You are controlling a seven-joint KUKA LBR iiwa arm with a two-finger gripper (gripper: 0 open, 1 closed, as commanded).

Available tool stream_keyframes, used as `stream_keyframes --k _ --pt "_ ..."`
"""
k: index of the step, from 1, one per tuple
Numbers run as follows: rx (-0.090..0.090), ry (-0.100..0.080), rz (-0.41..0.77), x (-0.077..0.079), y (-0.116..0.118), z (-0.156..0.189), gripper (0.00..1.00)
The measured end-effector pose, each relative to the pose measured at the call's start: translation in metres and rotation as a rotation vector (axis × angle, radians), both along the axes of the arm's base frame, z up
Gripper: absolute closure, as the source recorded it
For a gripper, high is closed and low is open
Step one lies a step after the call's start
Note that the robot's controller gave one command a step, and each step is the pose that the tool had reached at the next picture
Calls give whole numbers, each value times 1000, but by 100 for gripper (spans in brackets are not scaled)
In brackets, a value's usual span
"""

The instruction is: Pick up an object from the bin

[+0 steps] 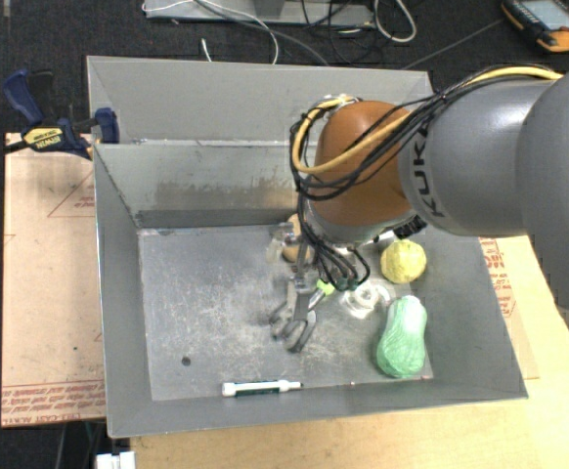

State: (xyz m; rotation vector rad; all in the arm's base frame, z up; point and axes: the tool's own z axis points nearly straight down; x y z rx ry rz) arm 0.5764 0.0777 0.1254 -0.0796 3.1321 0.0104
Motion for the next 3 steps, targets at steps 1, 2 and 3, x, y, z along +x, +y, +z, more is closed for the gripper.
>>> stream_keyframes --k 1,2,3 --pt "-1 2 16 -8 -12 -4 0" --pt "5 -5 -46 -12 -33 -57 0" --pt "0 -6 74 -14 -40 -53 100"
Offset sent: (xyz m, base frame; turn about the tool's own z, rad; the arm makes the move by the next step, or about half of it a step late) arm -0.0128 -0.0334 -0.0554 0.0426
